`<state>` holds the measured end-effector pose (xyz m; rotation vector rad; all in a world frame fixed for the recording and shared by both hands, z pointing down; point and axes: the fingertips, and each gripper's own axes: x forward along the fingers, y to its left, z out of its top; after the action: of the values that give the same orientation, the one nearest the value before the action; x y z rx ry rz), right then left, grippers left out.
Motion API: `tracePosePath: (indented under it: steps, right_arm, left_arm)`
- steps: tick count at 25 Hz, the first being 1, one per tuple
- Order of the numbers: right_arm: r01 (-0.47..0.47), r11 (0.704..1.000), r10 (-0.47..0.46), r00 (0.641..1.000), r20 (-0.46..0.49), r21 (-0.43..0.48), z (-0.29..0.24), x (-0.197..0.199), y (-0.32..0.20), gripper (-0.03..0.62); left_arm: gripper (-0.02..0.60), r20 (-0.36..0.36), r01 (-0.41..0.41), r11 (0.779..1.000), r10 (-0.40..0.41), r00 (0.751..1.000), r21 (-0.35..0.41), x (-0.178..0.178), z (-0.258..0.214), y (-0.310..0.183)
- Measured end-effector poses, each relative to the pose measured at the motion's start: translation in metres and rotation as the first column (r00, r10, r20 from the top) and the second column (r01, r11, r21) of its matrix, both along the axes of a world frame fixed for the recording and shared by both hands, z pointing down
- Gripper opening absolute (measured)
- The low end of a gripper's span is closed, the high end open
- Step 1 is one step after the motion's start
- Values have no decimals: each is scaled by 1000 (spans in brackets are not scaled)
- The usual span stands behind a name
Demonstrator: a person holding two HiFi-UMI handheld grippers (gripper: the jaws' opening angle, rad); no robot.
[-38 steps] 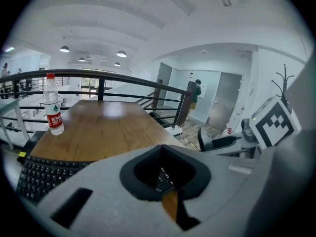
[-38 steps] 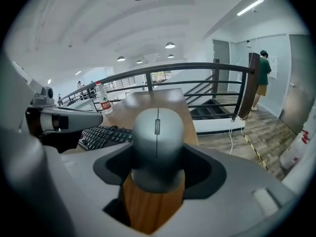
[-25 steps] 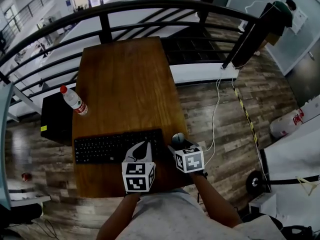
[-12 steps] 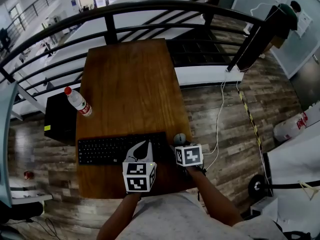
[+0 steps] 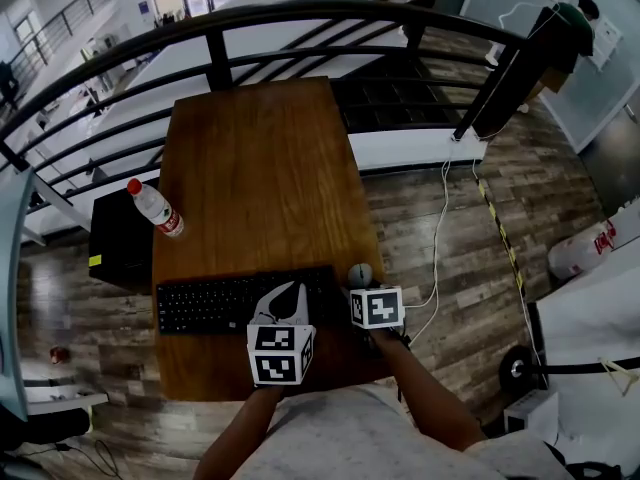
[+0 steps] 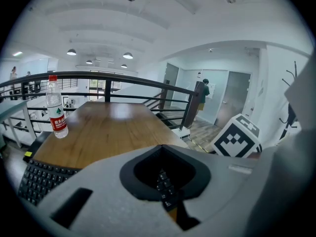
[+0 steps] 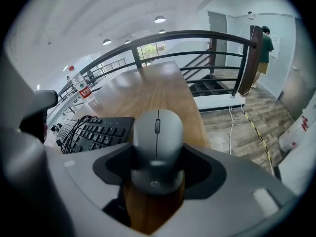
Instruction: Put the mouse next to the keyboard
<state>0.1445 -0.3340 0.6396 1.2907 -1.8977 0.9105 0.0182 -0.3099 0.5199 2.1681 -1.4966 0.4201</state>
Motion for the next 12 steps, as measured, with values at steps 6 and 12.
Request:
tracePosePath:
  steps: [6,12]
  right_arm:
    - [7,1000,-8,1000,-28,-18,6,0,1,305]
    - [-2,1000,1,998,-55,-21,7,-1,1,305]
  left_arm:
    - [-6,-1,-4,1000,4,1000,-7,0,4,0]
    - [-6,-3,2,1000,-2,1000,-8,-5,4,-2]
